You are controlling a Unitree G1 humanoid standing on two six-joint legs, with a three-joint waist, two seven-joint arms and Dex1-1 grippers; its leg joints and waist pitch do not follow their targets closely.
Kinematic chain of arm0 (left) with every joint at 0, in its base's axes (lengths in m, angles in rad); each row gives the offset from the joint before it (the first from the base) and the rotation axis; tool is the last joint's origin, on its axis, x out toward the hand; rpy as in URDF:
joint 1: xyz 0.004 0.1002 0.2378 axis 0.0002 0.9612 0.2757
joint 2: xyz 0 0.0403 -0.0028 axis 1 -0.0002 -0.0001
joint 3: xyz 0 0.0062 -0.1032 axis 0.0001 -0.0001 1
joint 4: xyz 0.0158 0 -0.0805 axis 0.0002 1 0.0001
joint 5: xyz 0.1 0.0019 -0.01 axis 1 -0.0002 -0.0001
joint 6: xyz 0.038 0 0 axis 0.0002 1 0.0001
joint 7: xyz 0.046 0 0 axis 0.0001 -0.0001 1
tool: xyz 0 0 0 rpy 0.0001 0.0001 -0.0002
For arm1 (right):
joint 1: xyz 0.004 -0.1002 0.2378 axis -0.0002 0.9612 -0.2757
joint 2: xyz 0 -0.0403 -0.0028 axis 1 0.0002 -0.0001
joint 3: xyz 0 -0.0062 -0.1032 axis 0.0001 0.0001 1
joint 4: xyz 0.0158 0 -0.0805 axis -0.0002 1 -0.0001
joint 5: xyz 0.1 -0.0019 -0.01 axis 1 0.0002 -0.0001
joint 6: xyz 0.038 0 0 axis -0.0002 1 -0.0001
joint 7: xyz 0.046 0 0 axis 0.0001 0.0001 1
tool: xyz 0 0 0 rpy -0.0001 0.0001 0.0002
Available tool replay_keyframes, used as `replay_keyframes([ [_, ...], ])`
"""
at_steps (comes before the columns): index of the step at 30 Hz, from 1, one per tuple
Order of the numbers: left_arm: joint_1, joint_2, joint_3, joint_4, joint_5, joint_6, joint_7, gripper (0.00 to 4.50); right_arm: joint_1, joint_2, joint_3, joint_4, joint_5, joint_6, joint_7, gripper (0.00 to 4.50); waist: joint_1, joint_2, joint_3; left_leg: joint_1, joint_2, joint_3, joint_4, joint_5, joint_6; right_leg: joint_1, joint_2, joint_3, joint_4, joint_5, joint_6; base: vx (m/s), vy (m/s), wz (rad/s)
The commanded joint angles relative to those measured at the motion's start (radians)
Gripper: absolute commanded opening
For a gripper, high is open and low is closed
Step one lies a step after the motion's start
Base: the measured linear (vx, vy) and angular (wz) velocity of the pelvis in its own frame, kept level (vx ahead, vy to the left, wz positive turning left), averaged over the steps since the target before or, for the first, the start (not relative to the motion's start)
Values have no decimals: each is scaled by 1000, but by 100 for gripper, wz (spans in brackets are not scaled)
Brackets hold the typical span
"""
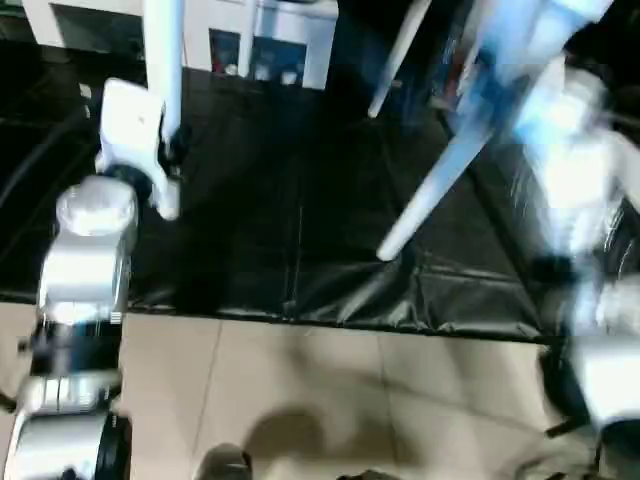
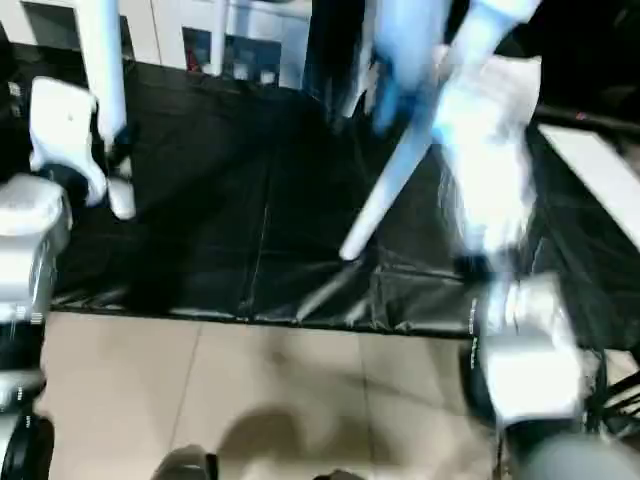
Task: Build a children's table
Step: Flip table
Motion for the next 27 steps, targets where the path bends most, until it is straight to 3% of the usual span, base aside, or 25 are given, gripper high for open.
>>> replay_keyframes([
  [1, 23, -1, -52, -43, 25, -7, -16, 159, 58, -7, -12, -102, 6, 83, -52, 450, -6, 49, -90, 46, 29, -18, -96, -364, -86, 39, -52, 38, -76, -179, -170, 0, 0, 0],
  [2, 41, -3, -56, -37, 24, -28, -19, 159, 142, 3, -19, -169, 14, 157, -100, 450, -7, 52, -87, 51, 29, -17, -96, -380, -89, 33, -50, 39, -83, -210, -160, 0, 0, 0],
  [4, 46, -4, -58, -30, 23, -41, -21, 159, 177, 10, -24, -196, 23, 194, -122, 450, -9, 51, -80, 53, 27, -17, -100, -423, -91, 30, -50, 40, -92, -272, -145, 0, 0, 0],
  [5, 49, -6, -60, -16, 23, -53, -20, 159, 250, 25, -28, -259, 21, 262, -170, 450, -12, 49, -79, 63, 28, -22, -102, -482, -103, 27, -53, 39, -103, -372, -122, 0, 0, 0],
  [7, 46, -5, -64, 1, 25, -63, -21, 159, 300, 32, -22, -297, 28, 309, -191, 450, -10, 49, -79, 65, 29, -26, -105, -502, -106, 26, -56, 37, -108, -401, -112, 0, 0, 0],
  [8, 46, -1, -70, 42, 32, -82, -19, 159, 390, 48, -8, -361, 66, 397, -233, 450, -12, 47, -78, 65, 28, -26, -105, -508, -106, 23, -56, 37, -111, -413, -109, 0, 0, 0],
  [9, 51, 0, -71, 67, 31, -103, -16, 159, 437, 62, 0, -389, 88, 440, -257, 450, -7, 57, -76, 75, 28, -25, -104, -528, -104, 15, -56, 38, -119, -437, -95, 0, 0, 0],
  [10, 55, 1, -71, 81, 30, -116, -14, 159, 464, 72, 4, -406, 100, 466, -272, 450, -12, 57, -72, 71, 27, -30, -108, -552, -105, 18, -58, 34, -125, -463, -86, 0, 0, 0],
  [15, 48, -13, -68, 210, 12, -236, -31, 159, 555, 116, 32, -398, 90, 490, -288, 450, -23, 56, -74, 77, 28, -42, -113, -617, -113, 21, -65, 20, -143, -546, -59, 0, 0, 0],
  [17, 41, -17, -62, 258, 4, -276, -38, 215, 569, 121, 34, -391, 68, 495, -299, 450, -27, 59, -68, 85, 29, -44, -119, -658, -119, 21, -61, 13, -151, -557, -54, 0, 0, 0],
  [19, 34, -19, -46, 325, -19, -338, -59, 229, 592, 134, 27, -412, 68, 524, -337, 450, -33, 61, -63, 105, 30, -48, -122, -730, -127, 18, -59, 1, -166, -595, -47, 0, 0, 0],
  [22, 52, -6, -42, 333, -17, -363, -61, 251, 621, 141, 28, -434, 59, 538, -380, 450, -38, 64, -65, 103, 34, -51, -141, -756, -134, 35, -58, -5, -162, -549, -55, -21, 23, -2],
  [24, 59, -5, -38, 330, -23, -365, -68, 274, 628, 144, 29, -438, 55, 538, -389, 450, -43, 72, -57, 97, 40, -48, -162, -825, -141, 40, -45, -20, -152, -548, -56, 0, 0, 0],
  [25, 90, 0, -24, 310, -39, -368, -72, 274, 654, 146, 35, -450, 42, 536, -402, 450, -43, 82, -54, 72, 48, -34, -197, -873, -143, 63, -25, -35, -112, -505, -66, -54, 15, -3],
  [26, 116, -1, -11, 285, -58, -373, -75, 291, 673, 149, 38, -458, 33, 537, -410, 450, -17, 88, -56, 22, 62, -9, -247, -893, -142, 105, -14, -22, 3, -392, -78, -54, 15, -3],
  [27, 134, -2, -3, 270, -70, -377, -77, 297, 686, 151, 40, -463, 28, 538, -414, 450, -1, 79, -56, 2, 62, 11, -263, -891, -138, 111, -8, -14, 43, -370, -74, -94, -22, 7],
])
